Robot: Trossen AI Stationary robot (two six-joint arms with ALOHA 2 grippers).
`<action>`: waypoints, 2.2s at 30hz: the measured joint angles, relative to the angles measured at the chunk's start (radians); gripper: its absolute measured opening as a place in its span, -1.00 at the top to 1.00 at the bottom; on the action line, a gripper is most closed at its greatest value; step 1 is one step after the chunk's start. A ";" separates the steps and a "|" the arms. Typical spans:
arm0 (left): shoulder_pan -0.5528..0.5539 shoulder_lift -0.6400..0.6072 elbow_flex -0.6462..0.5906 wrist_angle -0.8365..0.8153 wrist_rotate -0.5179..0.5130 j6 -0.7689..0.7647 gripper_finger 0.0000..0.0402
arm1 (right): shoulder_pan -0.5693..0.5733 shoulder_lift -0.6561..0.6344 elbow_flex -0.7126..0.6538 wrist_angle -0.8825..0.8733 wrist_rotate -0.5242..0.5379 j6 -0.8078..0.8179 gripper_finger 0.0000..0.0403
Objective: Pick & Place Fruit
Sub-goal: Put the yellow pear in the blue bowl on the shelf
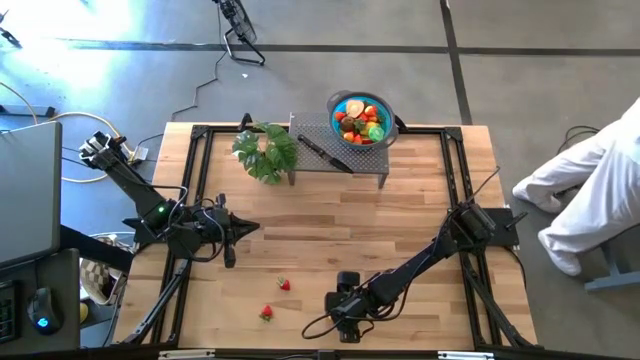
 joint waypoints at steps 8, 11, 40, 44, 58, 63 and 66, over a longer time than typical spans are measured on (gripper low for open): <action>0.000 0.000 0.000 0.000 0.000 0.000 1.00 | 0.000 0.000 0.000 0.000 -0.027 0.000 0.04; 0.000 0.000 0.000 0.000 0.000 0.000 1.00 | 0.000 0.000 0.000 0.000 -0.027 0.000 0.14; 0.000 0.000 0.000 -0.029 0.000 0.000 1.00 | 0.000 -0.001 0.001 0.004 -0.043 0.016 0.40; 0.000 0.000 0.000 -0.029 0.000 0.000 1.00 | 0.000 -0.001 0.001 0.003 -0.041 0.011 0.42; 0.000 0.000 0.000 -0.030 0.000 0.001 1.00 | -0.007 -0.024 0.002 0.005 -0.043 0.014 0.41; 0.000 0.000 0.000 -0.030 0.000 0.006 1.00 | -0.027 -0.056 0.002 -0.001 -0.035 0.012 0.42; 0.000 0.000 0.000 -0.030 0.000 0.007 1.00 | -0.042 -0.082 0.002 -0.007 -0.016 0.009 0.43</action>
